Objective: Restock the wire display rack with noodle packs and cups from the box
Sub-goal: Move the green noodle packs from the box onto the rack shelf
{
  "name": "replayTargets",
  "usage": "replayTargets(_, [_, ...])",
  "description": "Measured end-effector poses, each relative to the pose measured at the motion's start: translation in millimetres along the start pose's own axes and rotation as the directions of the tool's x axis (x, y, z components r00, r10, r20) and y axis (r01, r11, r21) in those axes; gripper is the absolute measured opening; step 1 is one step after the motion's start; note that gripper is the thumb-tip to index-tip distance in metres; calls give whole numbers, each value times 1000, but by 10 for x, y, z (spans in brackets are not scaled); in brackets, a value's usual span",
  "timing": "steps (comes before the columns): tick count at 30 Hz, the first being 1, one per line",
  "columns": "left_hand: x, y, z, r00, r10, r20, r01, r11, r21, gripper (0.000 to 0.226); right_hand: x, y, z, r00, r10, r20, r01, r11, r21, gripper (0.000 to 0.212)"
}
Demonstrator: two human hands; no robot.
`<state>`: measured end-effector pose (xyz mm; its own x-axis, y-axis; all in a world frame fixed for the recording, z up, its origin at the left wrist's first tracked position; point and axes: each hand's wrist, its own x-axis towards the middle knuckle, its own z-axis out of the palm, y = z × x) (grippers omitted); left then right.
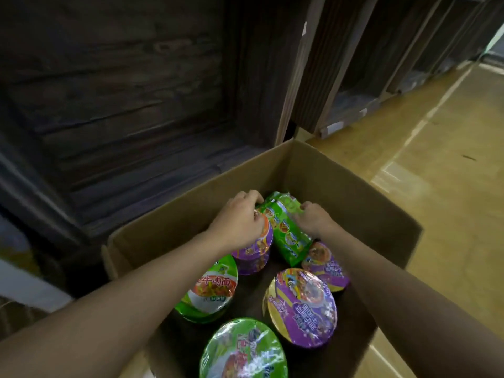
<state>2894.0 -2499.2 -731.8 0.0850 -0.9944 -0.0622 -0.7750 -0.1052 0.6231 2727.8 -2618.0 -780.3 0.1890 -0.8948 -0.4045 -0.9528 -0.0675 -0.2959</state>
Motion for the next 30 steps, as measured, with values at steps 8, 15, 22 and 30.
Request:
replayTargets(8, [216, -315, 298, 989, -121, 89, 141, 952, -272, 31, 361, 143, 234, 992, 85, -89, -79, 994, 72, 78])
replayTargets(15, [277, -353, 394, 969, -214, 121, 245, 889, -387, 24, 346, 153, 141, 998, 40, -57, -46, 993, -112, 79])
replayTargets(22, [243, -273, 319, 817, -443, 368, 562, 471, -680, 26, -138, -65, -128, 903, -244, -353, 298, 949, 107, 43])
replayTargets(30, [182, -359, 163, 732, -480, 483, 626, 196, -755, 22, -624, -289, 86, 665, -747, 0, 717, 639, 278, 21])
